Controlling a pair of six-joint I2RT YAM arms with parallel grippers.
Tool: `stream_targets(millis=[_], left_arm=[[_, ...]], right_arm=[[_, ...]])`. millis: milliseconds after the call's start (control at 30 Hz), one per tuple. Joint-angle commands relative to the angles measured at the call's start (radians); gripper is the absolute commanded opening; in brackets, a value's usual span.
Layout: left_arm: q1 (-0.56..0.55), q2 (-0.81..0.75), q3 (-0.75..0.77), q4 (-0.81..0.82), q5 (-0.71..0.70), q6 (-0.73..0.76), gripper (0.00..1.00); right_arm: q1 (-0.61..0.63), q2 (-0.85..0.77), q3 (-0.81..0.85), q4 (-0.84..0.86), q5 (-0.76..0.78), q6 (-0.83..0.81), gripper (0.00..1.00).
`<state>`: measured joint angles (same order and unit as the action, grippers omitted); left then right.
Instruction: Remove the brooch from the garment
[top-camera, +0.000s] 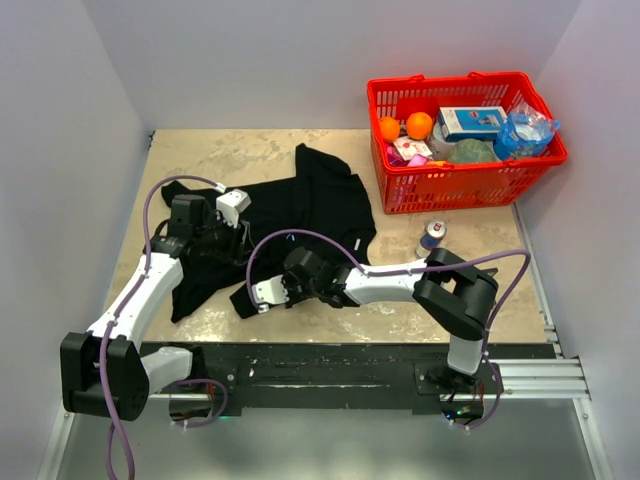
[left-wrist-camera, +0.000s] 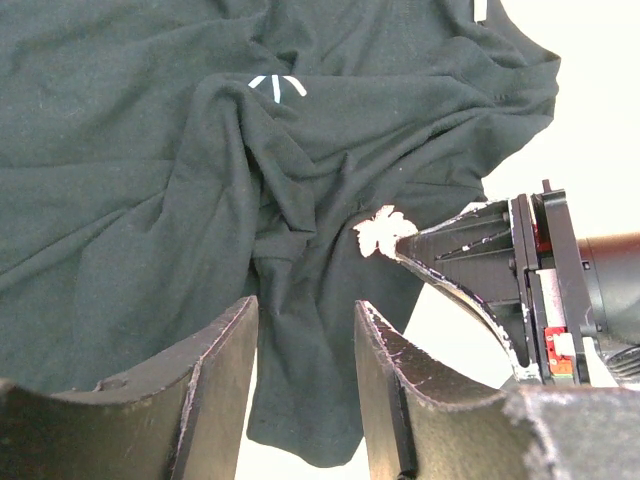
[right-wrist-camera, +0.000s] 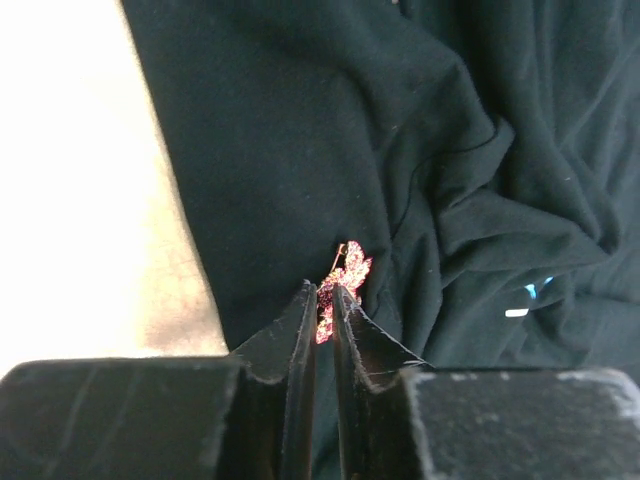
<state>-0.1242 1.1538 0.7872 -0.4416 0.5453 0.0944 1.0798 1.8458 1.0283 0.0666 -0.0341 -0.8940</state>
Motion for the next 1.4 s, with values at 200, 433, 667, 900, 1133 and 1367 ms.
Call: stream_targets(millis=[200, 433, 667, 900, 1133, 1367], left_arm=[[0.017, -0.006, 0.017, 0.024, 0.018, -0.001, 0.49], [0.018, -0.009, 0.015, 0.023, 0.021, -0.001, 0.49], [0.018, 0.015, 0.041, 0.021, 0.035, -0.008, 0.49], [0.018, 0.066, 0.086, 0.014, 0.062, -0.013, 0.49], [0.018, 0.162, 0.158, 0.032, 0.076, -0.013, 0.48], [0.018, 0.256, 0.219, 0.067, 0.042, -0.025, 0.48]], right_arm=[[0.000, -0.022, 0.038, 0.064, 0.077, 0.012, 0.00], [-0.009, -0.114, 0.091, -0.023, 0.089, 0.052, 0.00], [-0.011, -0.273, 0.072, -0.102, 0.069, 0.099, 0.00], [-0.027, -0.511, -0.052, -0.123, 0.193, 0.150, 0.00], [-0.291, -0.828, -0.230, -0.370, 0.165, 0.013, 0.00], [-0.581, -1.031, -0.283, -0.678, 0.048, -0.129, 0.00]])
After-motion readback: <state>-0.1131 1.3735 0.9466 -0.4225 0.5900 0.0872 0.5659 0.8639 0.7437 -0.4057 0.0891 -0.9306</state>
